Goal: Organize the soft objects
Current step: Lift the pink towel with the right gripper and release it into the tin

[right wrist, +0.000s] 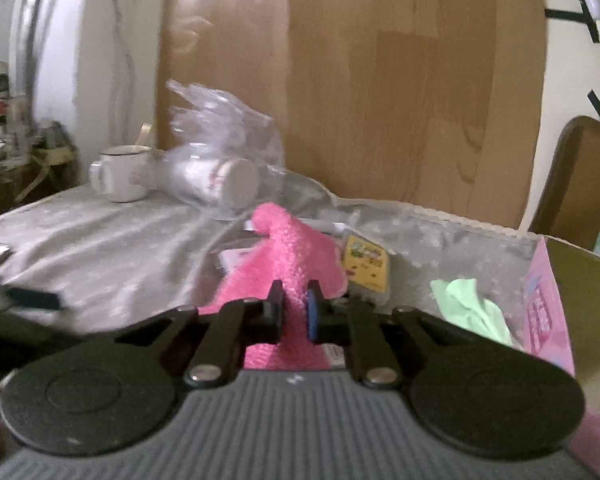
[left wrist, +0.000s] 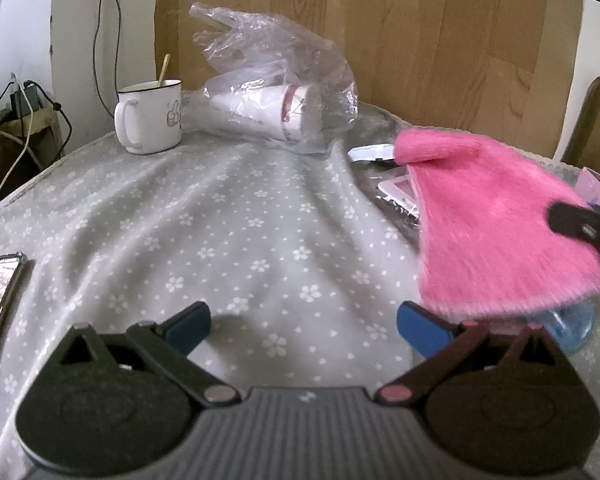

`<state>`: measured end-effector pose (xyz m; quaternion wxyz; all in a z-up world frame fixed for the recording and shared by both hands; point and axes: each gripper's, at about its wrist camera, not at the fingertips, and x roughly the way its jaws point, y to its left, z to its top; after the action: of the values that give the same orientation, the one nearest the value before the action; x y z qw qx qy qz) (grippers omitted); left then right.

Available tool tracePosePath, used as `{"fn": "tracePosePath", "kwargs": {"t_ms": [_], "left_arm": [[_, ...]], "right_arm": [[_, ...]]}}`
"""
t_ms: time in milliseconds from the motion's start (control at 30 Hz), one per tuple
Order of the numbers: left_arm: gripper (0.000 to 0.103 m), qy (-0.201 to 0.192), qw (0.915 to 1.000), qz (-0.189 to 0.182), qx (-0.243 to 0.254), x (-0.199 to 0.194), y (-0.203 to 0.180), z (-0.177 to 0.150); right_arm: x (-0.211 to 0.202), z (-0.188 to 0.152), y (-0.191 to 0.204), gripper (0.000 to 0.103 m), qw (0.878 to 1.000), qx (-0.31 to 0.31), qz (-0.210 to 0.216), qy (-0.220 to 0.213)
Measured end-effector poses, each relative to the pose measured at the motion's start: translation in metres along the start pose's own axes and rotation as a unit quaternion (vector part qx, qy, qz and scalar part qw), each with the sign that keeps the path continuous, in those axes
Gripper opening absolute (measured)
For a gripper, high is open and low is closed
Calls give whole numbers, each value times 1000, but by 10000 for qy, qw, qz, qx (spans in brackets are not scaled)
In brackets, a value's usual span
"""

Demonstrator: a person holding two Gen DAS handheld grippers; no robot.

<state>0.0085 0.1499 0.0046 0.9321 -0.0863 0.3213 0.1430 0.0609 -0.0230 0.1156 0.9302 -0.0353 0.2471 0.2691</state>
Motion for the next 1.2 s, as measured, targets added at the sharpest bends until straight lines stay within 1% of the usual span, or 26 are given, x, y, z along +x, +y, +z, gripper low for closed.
{"fn": "tracePosePath", "kwargs": {"t_ms": [67,167,233,300,367,433,500,533,567,600,633,667,700,733,767,800,833,867,900,933,967,1000,1067,1133,1200], "left_arm": [[103,-25,10000,-62,-47,-1,2,0],[103,-69,9997,-155,-167,-3,6,0],[103,-141,9992,-314,-201,-5,8,0],[103,-234,9981,-549,-147,-10,8,-2],[103,-327,9967,-738,9,-17,3,-4],[103,-378,9937,-1045,169,-26,-7,-7],[103,-347,9868,-1552,294,-38,-23,-9],[103,-325,9824,-1785,434,-45,-35,-10],[103,-308,9790,-1924,596,-50,-48,-10],[103,-283,9759,-2020,772,-54,-61,-11],[102,-211,9732,-2092,929,-57,-75,-11],[102,-107,9714,-2133,1036,-58,-85,-13],[98,37,9704,-2135,1132,-56,-94,-14],[96,177,9703,-2073,1234,-52,-103,-17],[94,303,9710,-1958,1335,-47,-111,-20],[90,407,9716,-1875,1386,-44,-114,-25],[88,533,9719,-1818,1396,-40,-117,-29],[88,644,9713,-1864,1331,-38,-117,-33],[86,673,9711,-1921,1248,-37,-115,-35],[86,647,9703,-1995,1209,-39,-114,-35],[86,689,9675,-2138,1163,-42,-109,-35],[86,709,9633,-2342,1100,-46,-109,-34],[86,694,9565,-2617,1084,-54,-114,-28],[86,565,9492,-2877,1143,-65,-125,-21],[85,366,9396,-3148,1291,-75,-146,-9]], "right_arm": [[-24,-12,0,14,9997,-94,212,-2],[-61,-35,-4,14,9989,-218,409,66],[-84,-52,-9,14,9982,-272,512,145],[-102,-68,-13,15,9979,-364,462,272],[-114,-81,-19,16,9980,-365,245,444],[-122,-91,-29,25,9978,-165,177,621],[-129,-96,-38,59,9980,52,137,613],[-131,-97,-41,65,9983,141,116,549],[-131,-96,-44,69,9985,231,152,483],[-130,-94,-45,71,9982,323,225,445],[-126,-92,-46,73,9976,407,334,447],[-124,-93,-45,77,9969,458,441,458],[-122,-94,-45,81,9965,475,527,453],[-119,-95,-42,82,9962,452,597,451],[-113,-94,-39,82,9960,395,648,480],[-106,-93,-35,80,9957,341,683,521],[-103,-94,-34,74,9950,311,767,554],[-100,-95,-31,50,9935,295,923,600],[-94,-96,-29,38,9922,296,1024,639],[-91,-95,-26,32,9933,282,974,561],[-90,-94,-26,18,9930,280,1035,495],[-91,-91,-25,17,9925,328,1110,383],[-102,-88,-27,16,9943,326,1015,54],[-113,-82,-31,16,9964,229,752,-331],[-124,-76,-37,16,9963,160,405,-747]]}}
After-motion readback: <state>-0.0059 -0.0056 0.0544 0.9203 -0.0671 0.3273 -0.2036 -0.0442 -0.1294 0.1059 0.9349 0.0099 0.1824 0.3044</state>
